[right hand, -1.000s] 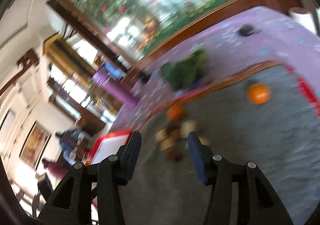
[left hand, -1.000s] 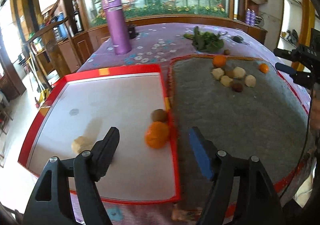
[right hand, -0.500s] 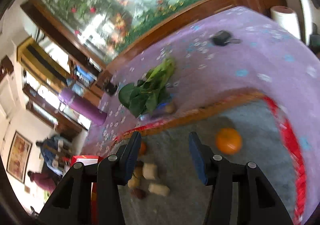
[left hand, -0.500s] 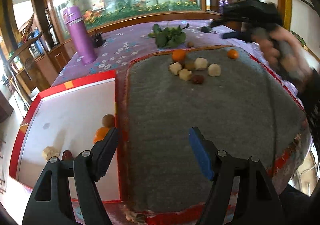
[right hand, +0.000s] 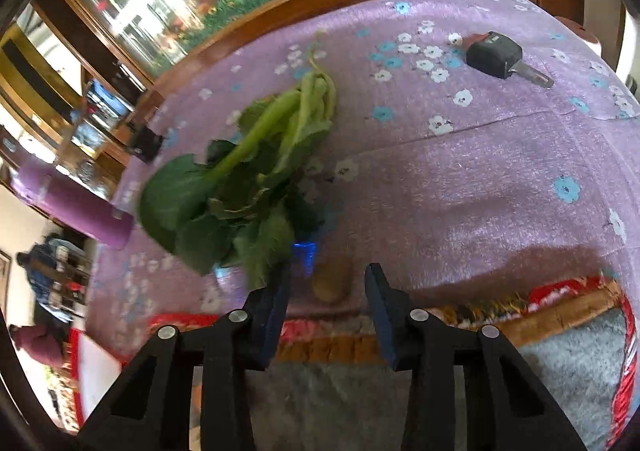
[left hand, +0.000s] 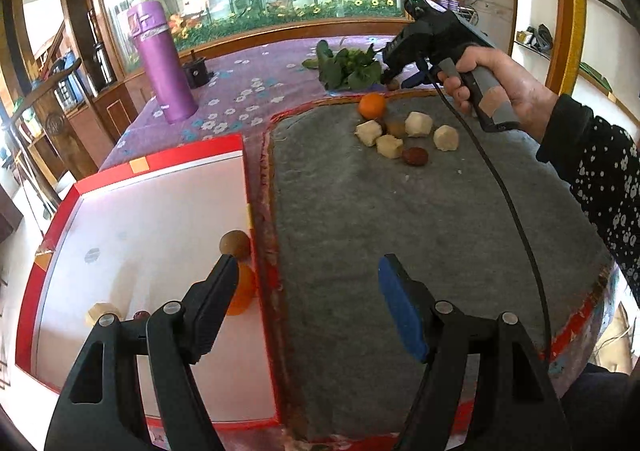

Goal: Organize fruits
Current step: 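Grasp a brown round fruit with the right tool while the left tool grasps a mandarin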

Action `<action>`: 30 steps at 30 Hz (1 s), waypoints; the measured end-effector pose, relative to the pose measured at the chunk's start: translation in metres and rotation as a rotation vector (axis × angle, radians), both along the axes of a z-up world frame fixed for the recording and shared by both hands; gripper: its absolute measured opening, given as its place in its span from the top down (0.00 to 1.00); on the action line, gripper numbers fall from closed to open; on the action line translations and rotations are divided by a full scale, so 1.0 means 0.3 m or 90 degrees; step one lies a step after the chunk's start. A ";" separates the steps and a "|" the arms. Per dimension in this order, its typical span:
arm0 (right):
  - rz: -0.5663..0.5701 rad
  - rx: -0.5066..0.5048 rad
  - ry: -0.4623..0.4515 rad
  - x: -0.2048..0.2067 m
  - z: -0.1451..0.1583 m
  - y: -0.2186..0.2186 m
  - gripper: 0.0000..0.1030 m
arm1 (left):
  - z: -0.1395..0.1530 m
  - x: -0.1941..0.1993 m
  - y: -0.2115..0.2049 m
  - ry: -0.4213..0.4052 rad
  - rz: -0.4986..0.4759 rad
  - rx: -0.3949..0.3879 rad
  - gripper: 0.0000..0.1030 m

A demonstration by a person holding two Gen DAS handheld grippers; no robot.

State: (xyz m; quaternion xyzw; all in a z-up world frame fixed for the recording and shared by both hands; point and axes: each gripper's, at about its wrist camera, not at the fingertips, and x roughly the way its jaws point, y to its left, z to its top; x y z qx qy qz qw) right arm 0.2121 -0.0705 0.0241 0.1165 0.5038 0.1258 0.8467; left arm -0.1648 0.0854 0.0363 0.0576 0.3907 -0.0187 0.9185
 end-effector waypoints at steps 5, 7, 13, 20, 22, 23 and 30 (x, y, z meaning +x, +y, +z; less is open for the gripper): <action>-0.009 -0.066 -0.034 -0.009 0.002 0.035 0.78 | -0.009 0.010 0.016 0.007 0.006 -0.006 0.30; -0.007 -0.086 -0.040 -0.022 0.004 0.047 0.78 | -0.007 0.008 0.015 0.008 0.006 -0.007 0.30; -0.026 0.083 -0.057 -0.100 0.062 -0.101 0.78 | 0.019 0.009 0.002 0.010 0.001 -0.007 0.30; -0.137 0.275 -0.120 -0.293 0.149 -0.524 0.78 | 0.130 0.082 -0.154 -0.022 -0.083 -0.025 0.30; -0.151 0.338 -0.103 -0.341 0.113 -0.635 0.78 | 0.156 0.140 -0.224 -0.027 -0.106 -0.026 0.30; -0.150 0.356 -0.095 -0.357 0.091 -0.669 0.78 | 0.167 0.175 -0.264 -0.032 -0.123 -0.029 0.30; -0.144 0.462 0.006 -0.319 -0.091 -0.729 0.78 | 0.155 0.467 -0.507 0.016 -0.157 -0.031 0.31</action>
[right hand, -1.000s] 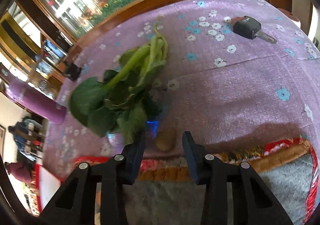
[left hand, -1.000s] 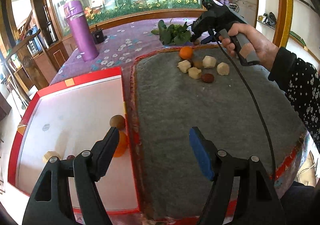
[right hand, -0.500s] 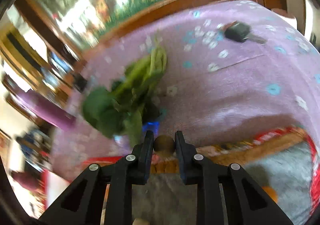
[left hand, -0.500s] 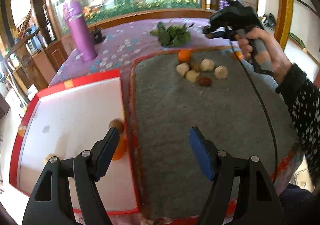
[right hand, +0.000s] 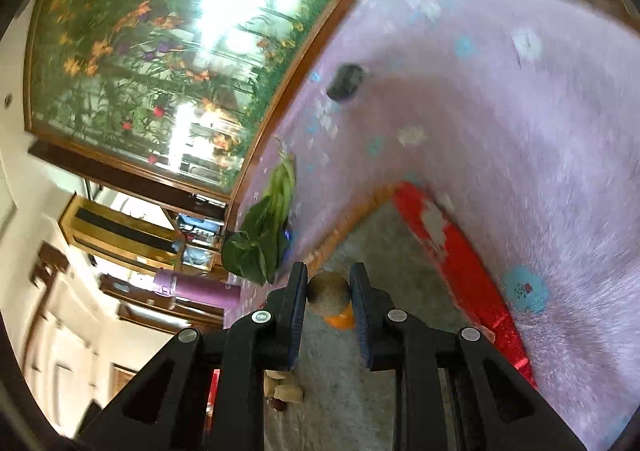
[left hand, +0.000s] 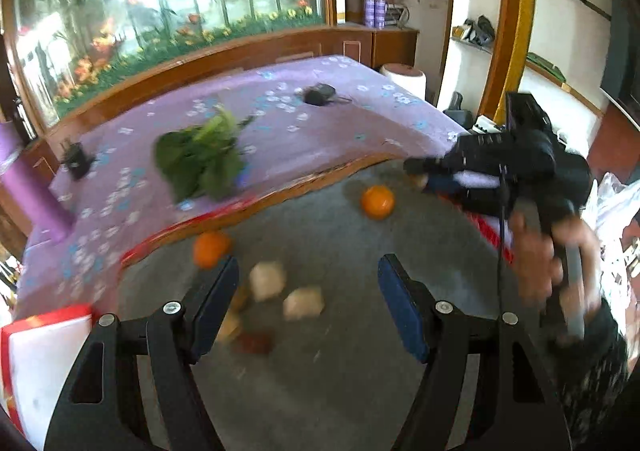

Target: Organize fruits

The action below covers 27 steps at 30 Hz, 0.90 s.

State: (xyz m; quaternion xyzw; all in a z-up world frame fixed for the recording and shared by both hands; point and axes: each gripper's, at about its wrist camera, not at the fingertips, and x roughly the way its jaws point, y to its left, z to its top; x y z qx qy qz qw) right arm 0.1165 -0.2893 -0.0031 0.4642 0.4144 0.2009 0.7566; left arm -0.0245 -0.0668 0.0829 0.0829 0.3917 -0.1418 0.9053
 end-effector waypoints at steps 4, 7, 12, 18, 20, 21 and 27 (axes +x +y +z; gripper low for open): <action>-0.028 0.031 0.037 0.027 -0.058 -0.033 0.78 | -0.041 0.115 -0.115 0.025 0.010 0.000 0.31; -0.042 0.073 0.039 0.023 -0.077 -0.042 0.79 | -0.080 0.183 -0.188 0.033 0.018 0.035 0.31; -0.048 0.092 0.045 0.026 -0.091 -0.053 0.79 | -0.124 0.224 -0.268 0.035 -0.001 0.065 0.31; -0.054 0.119 0.054 0.013 -0.113 -0.082 0.79 | -0.174 0.260 -0.310 0.047 0.002 0.104 0.31; -0.053 0.103 0.054 0.012 -0.110 -0.074 0.79 | -0.194 0.279 -0.323 0.055 0.000 0.105 0.39; -0.052 0.096 0.055 0.011 -0.108 -0.072 0.79 | -0.208 0.285 -0.332 0.064 -0.004 0.106 0.50; -0.047 0.088 0.055 0.015 -0.105 -0.068 0.79 | -0.229 0.267 -0.357 0.055 -0.015 0.099 0.70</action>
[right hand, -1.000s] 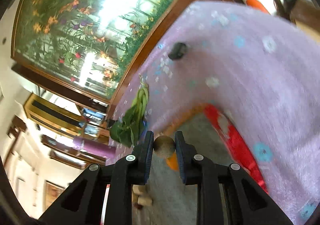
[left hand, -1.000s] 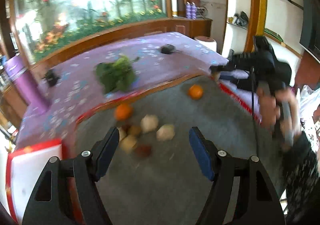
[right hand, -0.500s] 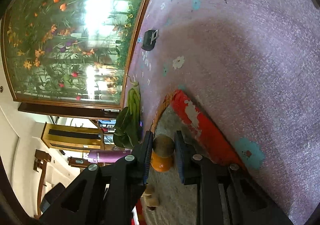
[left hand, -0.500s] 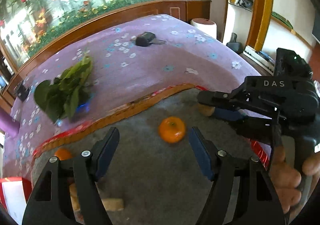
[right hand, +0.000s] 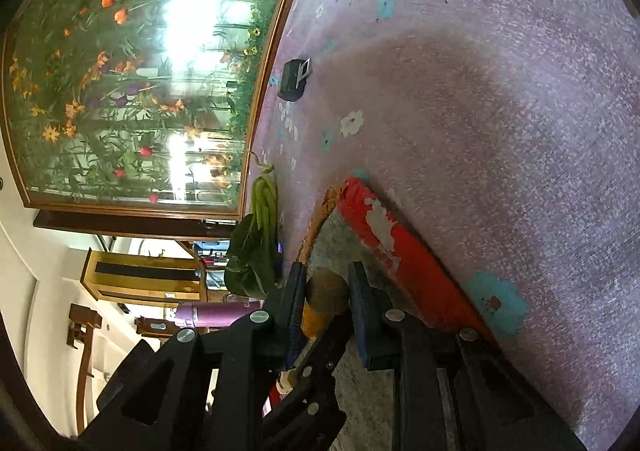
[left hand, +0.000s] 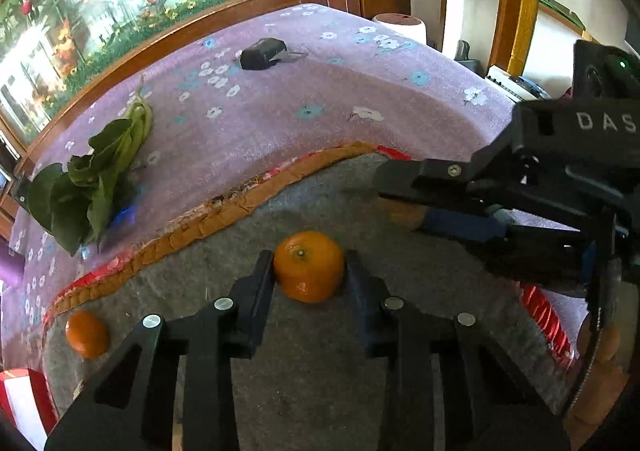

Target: Organize fruits

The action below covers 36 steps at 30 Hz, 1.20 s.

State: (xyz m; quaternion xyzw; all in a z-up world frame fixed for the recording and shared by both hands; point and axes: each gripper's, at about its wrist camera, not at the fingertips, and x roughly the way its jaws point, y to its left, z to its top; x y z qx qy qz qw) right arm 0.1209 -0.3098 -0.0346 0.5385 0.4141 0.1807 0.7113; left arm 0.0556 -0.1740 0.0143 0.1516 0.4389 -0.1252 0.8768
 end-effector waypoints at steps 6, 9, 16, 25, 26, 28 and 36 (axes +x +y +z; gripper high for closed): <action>0.012 -0.035 -0.005 0.006 0.018 0.022 0.79 | 0.039 -0.063 0.066 -0.018 0.031 -0.040 0.70; 0.018 -0.056 -0.008 0.007 0.028 0.036 0.79 | 0.110 -0.153 0.128 -0.054 0.048 -0.049 0.70; 0.027 -0.088 -0.013 0.008 0.045 0.057 0.79 | 0.257 -0.405 0.322 -0.154 0.096 -0.035 0.70; 0.040 -0.166 -0.038 -0.007 0.077 0.116 0.77 | 0.327 -0.650 0.548 -0.233 0.158 -0.043 0.70; 0.037 -0.158 -0.035 -0.017 0.080 0.120 0.77 | 0.333 -0.672 0.573 -0.240 0.165 -0.045 0.70; 0.034 -0.140 -0.039 -0.046 0.092 0.134 0.77 | 0.342 -0.701 0.623 -0.249 0.179 -0.053 0.70; 0.119 -0.124 -0.155 -0.207 0.256 0.421 0.78 | 0.378 -0.774 0.792 -0.298 0.252 -0.086 0.70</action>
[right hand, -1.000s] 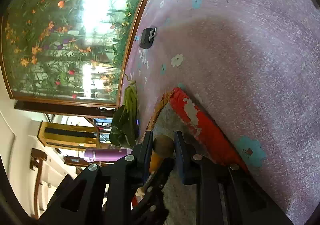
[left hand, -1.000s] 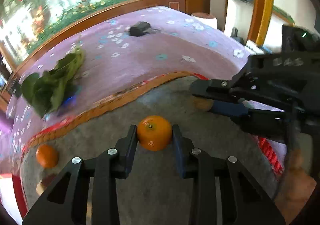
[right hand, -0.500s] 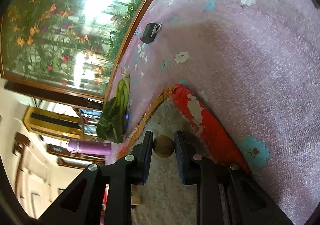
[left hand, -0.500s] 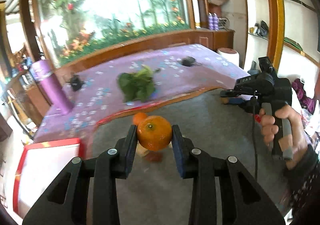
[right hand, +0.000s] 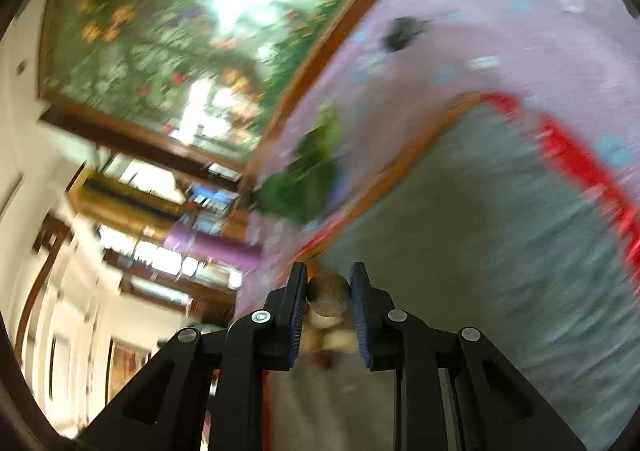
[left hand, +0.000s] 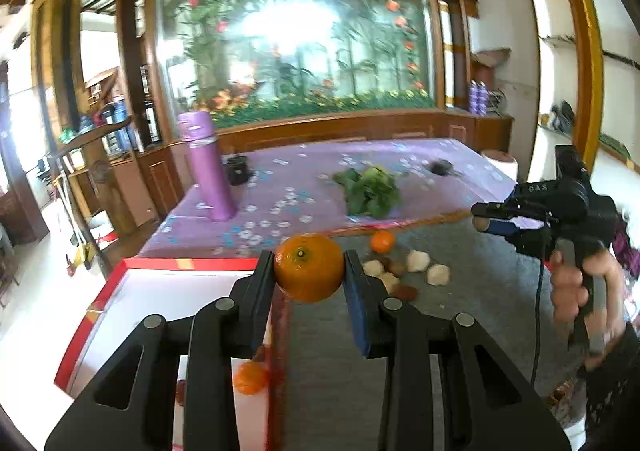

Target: Organize fruits

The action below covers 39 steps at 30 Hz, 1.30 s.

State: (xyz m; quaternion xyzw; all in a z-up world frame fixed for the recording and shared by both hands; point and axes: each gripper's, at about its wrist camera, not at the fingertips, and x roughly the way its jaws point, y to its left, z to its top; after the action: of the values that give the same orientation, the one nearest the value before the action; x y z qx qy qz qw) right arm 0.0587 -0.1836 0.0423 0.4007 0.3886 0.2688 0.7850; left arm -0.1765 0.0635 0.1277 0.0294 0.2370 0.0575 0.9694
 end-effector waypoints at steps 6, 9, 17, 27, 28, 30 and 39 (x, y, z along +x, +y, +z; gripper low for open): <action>0.071 0.025 -0.058 -0.113 0.021 0.207 0.78 | -0.040 -0.015 0.060 0.000 0.018 -0.006 0.70; 0.103 0.008 -0.073 -0.167 0.021 0.293 0.78 | -0.054 -0.017 0.083 0.004 0.016 -0.021 0.70; 0.154 -0.053 -0.134 -0.288 0.077 0.437 0.78 | -0.093 -0.019 0.204 0.006 0.063 -0.040 0.70; 0.192 -0.153 -0.180 -0.376 0.091 0.636 0.78 | -0.163 -0.028 0.387 0.024 0.169 -0.033 0.69; 0.197 -0.157 -0.182 -0.377 0.092 0.651 0.78 | -0.170 -0.027 0.398 0.029 0.177 -0.033 0.69; 0.209 -0.176 -0.195 -0.391 0.098 0.700 0.78 | -0.188 -0.027 0.423 0.036 0.187 -0.036 0.69; 0.267 -0.216 -0.235 -0.451 0.107 0.892 0.79 | -0.222 -0.024 0.452 0.048 0.201 -0.022 0.69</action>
State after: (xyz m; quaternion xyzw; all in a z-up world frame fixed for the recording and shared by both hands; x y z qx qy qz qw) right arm -0.0766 0.0842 0.0743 0.1197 0.3529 0.4239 0.8255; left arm -0.1837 0.1992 0.0610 -0.0230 0.2759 0.2042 0.9390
